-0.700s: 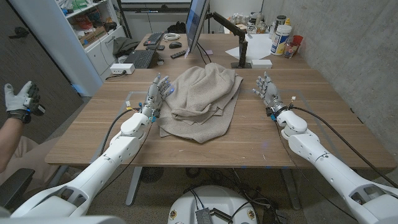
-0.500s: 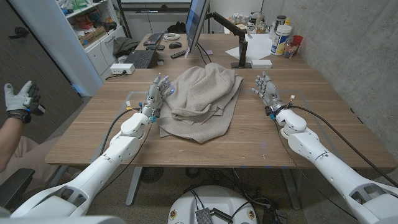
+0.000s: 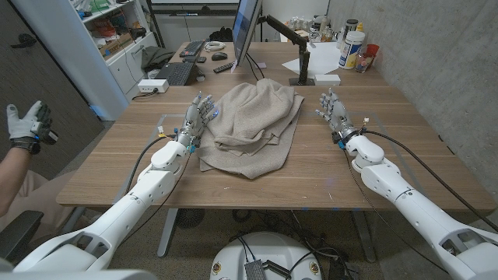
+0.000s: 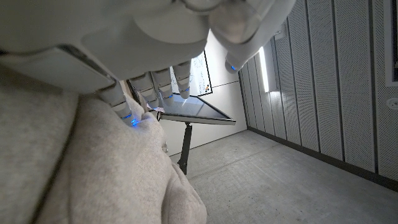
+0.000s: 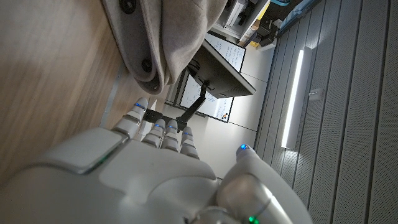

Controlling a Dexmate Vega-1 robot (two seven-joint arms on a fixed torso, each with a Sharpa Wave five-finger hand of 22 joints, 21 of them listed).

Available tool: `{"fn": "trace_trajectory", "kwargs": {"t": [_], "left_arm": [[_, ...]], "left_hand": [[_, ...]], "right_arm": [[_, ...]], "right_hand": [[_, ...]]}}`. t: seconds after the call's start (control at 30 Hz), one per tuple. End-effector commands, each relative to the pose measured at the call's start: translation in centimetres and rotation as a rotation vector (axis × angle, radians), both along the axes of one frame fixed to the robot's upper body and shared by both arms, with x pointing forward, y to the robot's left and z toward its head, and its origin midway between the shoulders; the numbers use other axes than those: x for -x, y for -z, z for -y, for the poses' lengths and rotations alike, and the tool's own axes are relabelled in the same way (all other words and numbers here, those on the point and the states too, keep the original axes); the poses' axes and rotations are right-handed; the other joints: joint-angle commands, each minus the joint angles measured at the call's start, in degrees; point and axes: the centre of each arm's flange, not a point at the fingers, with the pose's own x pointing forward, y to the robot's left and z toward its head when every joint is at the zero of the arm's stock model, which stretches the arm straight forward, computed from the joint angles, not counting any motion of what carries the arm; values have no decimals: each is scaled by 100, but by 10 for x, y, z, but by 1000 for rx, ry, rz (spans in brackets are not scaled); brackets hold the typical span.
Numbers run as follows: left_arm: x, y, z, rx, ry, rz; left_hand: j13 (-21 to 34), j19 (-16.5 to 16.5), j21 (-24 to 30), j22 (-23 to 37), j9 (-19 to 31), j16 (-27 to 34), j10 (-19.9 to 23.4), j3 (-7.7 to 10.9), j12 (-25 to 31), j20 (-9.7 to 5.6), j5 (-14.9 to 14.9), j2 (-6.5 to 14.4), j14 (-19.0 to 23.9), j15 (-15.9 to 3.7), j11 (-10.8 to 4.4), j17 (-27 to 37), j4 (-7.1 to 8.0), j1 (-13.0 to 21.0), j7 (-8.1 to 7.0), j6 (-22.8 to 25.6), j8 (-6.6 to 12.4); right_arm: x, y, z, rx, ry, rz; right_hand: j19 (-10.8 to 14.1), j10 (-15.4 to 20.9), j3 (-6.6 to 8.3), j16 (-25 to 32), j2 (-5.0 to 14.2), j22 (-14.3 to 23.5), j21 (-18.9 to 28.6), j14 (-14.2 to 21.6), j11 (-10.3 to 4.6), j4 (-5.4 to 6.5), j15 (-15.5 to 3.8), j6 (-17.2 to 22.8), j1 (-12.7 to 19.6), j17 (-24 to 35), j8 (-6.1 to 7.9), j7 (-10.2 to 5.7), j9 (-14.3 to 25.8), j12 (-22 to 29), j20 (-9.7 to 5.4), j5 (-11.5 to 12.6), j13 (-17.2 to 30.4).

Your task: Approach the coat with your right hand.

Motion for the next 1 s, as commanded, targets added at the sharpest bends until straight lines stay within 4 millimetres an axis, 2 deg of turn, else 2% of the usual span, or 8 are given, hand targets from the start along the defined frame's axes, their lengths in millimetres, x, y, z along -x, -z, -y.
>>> {"fn": "trace_trajectory", "kwargs": {"t": [0.03, 0.5, 1.0], "left_arm": [[0, 0, 0, 0, 5, 12], [1, -1, 0, 6, 1, 20], [3, -1, -1, 9, -9, 39]], "left_hand": [[-7, -39, 8, 7, 10, 12, 28, -7, 4, 11, 30, 32, 17, 9, -26, 25, -7, 33, 0, 33, 12], [-23, -57, -7, 4, 9, 3, 27, -31, 1, 4, 29, 17, 3, 12, -39, 23, -14, 35, 2, 31, 4], [-42, -110, -36, -1, 8, -5, 45, -57, 4, -38, 30, 10, -13, -9, -39, 19, -23, 42, -9, 42, 1]], "right_arm": [[5, -2, 4, 12, 16, 9], [16, -15, -3, 153, 96, 26], [24, -21, -4, 220, 142, 39]], "right_hand": [[39, 28, 33, 45, -4, 11, 46, -24, 1, -23, -30, 48, 62, 19, 36, 18, 24, 33, -31, 41, 28], [-14, -3, 32, 14, -3, 10, 28, -114, 7, -35, -28, 49, 77, 8, 36, 17, 24, 23, -64, 42, 26], [-71, -14, 31, -4, -1, 8, 15, -188, 6, -46, -53, 52, 89, -3, 36, 6, 23, 21, -89, 42, 24]]}}
